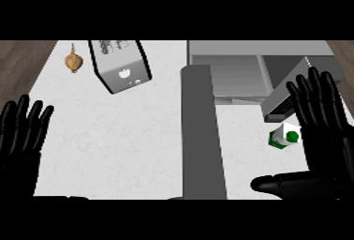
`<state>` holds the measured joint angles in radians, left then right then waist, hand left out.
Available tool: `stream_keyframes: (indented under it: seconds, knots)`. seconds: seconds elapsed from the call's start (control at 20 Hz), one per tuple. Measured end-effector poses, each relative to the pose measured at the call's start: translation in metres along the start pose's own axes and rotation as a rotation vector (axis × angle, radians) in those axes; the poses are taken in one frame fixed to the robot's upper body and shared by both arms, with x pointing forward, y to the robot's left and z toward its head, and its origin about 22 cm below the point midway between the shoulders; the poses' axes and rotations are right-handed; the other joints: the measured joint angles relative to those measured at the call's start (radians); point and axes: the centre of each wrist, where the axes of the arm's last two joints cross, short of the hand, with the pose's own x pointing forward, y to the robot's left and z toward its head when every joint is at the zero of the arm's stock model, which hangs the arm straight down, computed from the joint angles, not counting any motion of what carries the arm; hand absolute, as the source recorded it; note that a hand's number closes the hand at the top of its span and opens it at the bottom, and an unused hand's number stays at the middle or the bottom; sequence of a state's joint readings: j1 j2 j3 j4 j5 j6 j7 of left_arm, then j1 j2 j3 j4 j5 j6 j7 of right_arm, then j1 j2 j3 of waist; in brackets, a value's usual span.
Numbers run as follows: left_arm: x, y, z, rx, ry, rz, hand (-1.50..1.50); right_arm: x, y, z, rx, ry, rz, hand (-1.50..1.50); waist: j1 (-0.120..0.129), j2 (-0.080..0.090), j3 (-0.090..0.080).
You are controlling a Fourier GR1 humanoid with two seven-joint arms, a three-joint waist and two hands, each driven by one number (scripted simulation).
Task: Pick up the milk, place it into the microwave and close the microwave
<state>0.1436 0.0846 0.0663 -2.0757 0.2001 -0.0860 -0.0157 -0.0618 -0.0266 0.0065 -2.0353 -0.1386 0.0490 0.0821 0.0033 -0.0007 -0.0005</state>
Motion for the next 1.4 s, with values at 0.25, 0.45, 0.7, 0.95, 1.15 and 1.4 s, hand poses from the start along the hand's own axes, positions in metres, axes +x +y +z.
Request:
stream_keyframes:
  seconds: [0.25,0.45,0.7,0.95,1.15,1.4]
  knots:
    - [0.004,-0.004,0.018,0.003,0.004,0.004,-1.50,-0.012,-0.006,0.001,-0.073,0.014,0.066,-1.50,0.001,0.000,0.000]
    - [0.003,0.006,0.028,-0.003,0.009,0.004,-1.50,-0.022,-0.015,0.001,-0.122,0.032,0.104,-1.50,0.001,0.000,0.000]
    - [0.006,0.015,0.039,0.001,0.008,0.004,-1.50,-0.045,-0.037,0.001,-0.174,0.069,0.119,-1.50,0.002,0.000,0.000]
    - [0.004,0.015,0.047,-0.001,0.009,0.000,-1.50,-0.067,-0.059,0.011,-0.216,0.107,0.130,-1.50,0.002,0.001,0.001]
    - [0.002,0.021,0.049,-0.002,0.012,-0.001,-1.50,-0.078,-0.071,0.025,-0.253,0.134,0.143,-1.50,0.000,0.000,0.001]
    - [0.002,0.025,0.056,-0.007,0.010,0.001,-1.50,-0.105,-0.090,0.040,-0.289,0.159,0.177,-1.50,0.002,0.000,0.001]
